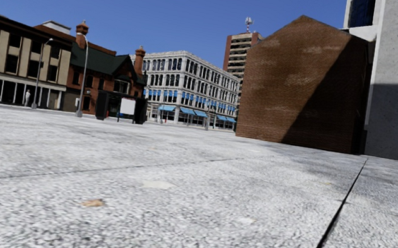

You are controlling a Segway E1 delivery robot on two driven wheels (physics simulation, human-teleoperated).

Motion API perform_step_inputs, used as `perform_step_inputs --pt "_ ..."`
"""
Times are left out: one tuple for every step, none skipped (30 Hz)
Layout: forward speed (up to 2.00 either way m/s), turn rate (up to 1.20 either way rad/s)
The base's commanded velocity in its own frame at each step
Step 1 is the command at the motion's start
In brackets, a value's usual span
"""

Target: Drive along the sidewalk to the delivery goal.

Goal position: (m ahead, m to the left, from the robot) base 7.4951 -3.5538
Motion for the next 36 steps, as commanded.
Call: perform_step_inputs --pt "2.0 -0.27" --pt "2.0 -0.29" --pt "2.0 -0.3" --pt "2.0 -0.3" --pt "2.0 -0.31" --pt "2.0 -0.33" --pt "2.0 -0.36" --pt "2.0 -0.36" --pt "2.0 -0.37" --pt "2.0 -0.38" --pt "2.0 -0.38" --pt "2.0 -0.38" --pt "2.0 -0.38" --pt "2.0 -0.38" --pt "2.0 -0.38" --pt "2.0 -0.36" --pt "2.0 -0.36" --pt "2.0 -0.36" --pt "2.0 -0.37" --pt "2.0 -0.38" --pt "2.0 -0.38" --pt "2.0 -0.38" --pt "2.0 -0.38" --pt "2.0 -0.38" --pt "2.0 -0.38" --pt "2.0 -0.38" --pt "2.0 -0.38" --pt "2.0 -0.38" --pt "2.0 -0.38" --pt "2.0 -0.38" --pt "2.0 -0.38" --pt "2.0 -0.38" --pt "2.0 -0.38" --pt "2.0 -0.38" --pt "2.0 -0.38" --pt "2.0 -0.38"
